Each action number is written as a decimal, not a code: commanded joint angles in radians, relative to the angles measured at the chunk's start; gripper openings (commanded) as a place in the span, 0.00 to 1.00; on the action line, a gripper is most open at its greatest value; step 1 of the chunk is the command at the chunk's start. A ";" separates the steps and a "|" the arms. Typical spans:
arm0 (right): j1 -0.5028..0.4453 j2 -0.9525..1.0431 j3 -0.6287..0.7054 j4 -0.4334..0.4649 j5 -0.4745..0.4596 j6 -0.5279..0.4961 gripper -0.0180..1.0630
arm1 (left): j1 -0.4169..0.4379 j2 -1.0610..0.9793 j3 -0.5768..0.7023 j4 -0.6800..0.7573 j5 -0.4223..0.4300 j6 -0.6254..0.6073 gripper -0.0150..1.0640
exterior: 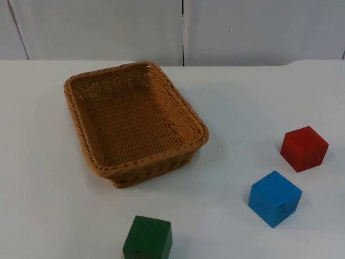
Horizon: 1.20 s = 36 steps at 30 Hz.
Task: Pick up one cube with each hand and place exactly two cubes into the same basket, leaving the remaining cube outside.
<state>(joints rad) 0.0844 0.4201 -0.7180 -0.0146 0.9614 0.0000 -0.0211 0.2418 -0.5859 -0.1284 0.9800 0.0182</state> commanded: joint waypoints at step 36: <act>-0.006 0.558 -0.277 0.040 -0.033 -0.068 0.99 | 0.003 0.420 -0.233 -0.033 0.038 0.059 0.99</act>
<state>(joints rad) 0.0844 0.9698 -0.9859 0.0128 0.9417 -0.0494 -0.0211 0.6539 -0.8086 -0.1476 1.0159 0.0719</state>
